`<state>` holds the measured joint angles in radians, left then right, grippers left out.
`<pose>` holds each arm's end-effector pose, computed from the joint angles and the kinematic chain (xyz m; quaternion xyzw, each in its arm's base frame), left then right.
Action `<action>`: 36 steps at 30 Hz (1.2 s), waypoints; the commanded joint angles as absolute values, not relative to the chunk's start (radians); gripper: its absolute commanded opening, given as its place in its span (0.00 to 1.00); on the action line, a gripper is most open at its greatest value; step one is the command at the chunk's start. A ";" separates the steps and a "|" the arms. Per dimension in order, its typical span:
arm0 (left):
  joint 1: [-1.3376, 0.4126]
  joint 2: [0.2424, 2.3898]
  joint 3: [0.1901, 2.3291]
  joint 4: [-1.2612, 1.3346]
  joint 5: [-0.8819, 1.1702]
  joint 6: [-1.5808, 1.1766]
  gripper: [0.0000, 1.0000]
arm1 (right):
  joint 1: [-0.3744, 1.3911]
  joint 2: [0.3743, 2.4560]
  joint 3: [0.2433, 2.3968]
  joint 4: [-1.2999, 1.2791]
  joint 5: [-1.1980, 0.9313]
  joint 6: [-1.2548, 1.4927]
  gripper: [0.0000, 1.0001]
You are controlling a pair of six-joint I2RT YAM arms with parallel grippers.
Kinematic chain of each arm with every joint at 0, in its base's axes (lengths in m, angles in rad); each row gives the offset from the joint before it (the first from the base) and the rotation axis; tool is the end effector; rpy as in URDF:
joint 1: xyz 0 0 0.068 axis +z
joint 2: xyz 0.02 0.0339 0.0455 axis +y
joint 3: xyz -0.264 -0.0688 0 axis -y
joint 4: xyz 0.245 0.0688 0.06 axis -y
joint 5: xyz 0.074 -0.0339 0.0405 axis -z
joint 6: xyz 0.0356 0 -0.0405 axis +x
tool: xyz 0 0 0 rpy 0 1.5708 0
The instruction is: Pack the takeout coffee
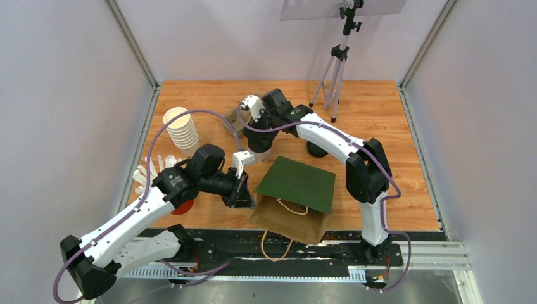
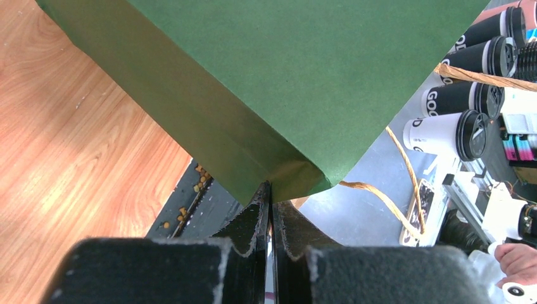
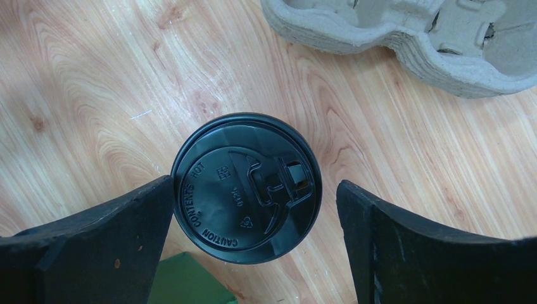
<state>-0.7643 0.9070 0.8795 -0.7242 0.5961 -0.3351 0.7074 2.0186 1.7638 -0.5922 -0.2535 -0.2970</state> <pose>0.1157 -0.1386 0.3040 0.3010 0.8318 -0.4285 0.1838 0.3426 0.3046 0.2665 -0.4858 0.7916 0.1873 0.3198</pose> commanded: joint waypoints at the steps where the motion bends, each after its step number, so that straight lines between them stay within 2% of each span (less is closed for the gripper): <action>1: -0.769 0.903 0.922 -0.719 0.592 -0.323 0.08 | 0.702 1.996 1.757 -0.557 -0.275 -0.298 0.98; 13: -0.769 0.906 0.923 -0.713 0.592 -0.327 0.08 | 0.701 1.990 1.748 -0.561 -0.291 -0.298 0.99; 21: -0.769 0.907 0.923 -0.711 0.592 -0.326 0.08 | 0.700 2.001 1.756 -0.575 -0.293 -0.300 0.95; 27: -0.769 0.910 0.925 -0.711 0.593 -0.324 0.08 | 0.700 1.987 1.781 -0.573 -0.297 -0.300 1.00; 36: -0.769 0.914 0.924 -0.709 0.600 -0.322 0.08 | 0.701 1.996 1.793 -0.591 -0.310 -0.308 1.00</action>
